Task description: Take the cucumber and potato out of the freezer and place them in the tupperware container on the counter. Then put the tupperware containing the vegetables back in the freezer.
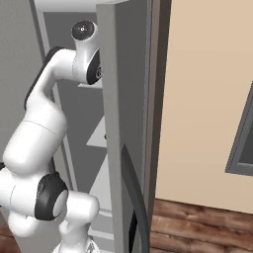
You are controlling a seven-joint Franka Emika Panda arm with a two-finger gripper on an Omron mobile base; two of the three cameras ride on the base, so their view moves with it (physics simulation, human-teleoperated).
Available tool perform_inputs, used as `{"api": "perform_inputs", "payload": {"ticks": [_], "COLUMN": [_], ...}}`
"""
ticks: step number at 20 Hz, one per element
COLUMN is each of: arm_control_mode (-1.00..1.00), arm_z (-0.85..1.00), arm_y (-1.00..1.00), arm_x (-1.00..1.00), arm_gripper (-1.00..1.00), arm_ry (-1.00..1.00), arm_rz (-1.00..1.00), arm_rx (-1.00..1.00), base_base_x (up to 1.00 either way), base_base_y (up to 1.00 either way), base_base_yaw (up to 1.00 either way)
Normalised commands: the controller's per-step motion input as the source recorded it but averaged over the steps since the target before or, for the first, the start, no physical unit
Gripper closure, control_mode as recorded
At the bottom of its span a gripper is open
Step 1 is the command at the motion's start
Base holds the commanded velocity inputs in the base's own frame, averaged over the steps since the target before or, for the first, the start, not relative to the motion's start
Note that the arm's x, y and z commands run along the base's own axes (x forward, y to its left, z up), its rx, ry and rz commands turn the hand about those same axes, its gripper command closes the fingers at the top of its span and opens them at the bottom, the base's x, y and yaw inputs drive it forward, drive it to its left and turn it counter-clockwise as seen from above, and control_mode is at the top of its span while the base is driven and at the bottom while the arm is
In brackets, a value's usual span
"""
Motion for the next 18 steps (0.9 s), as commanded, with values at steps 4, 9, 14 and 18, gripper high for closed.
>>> {"api": "perform_inputs", "payload": {"ticks": [4,9,14,18], "arm_control_mode": [-1.0,-1.0,-1.0,-1.0], "arm_z": [-0.09,-0.2,-0.26,-0.24], "arm_y": [-0.15,-0.17,-0.03,0.0], "arm_x": [0.61,0.5,0.42,0.33], "arm_gripper": [-1.0,-1.0,-1.0,-1.0], "arm_ry": [0.07,0.07,0.07,0.04], "arm_rz": [0.0,0.0,0.0,0.0], "arm_rx": [0.0,0.0,0.0,0.0], "base_base_x": [0.0,0.0,0.0,0.0], "base_base_y": [0.0,0.0,0.0,0.0], "base_base_yaw": [0.0,0.0,0.0,0.0]}}
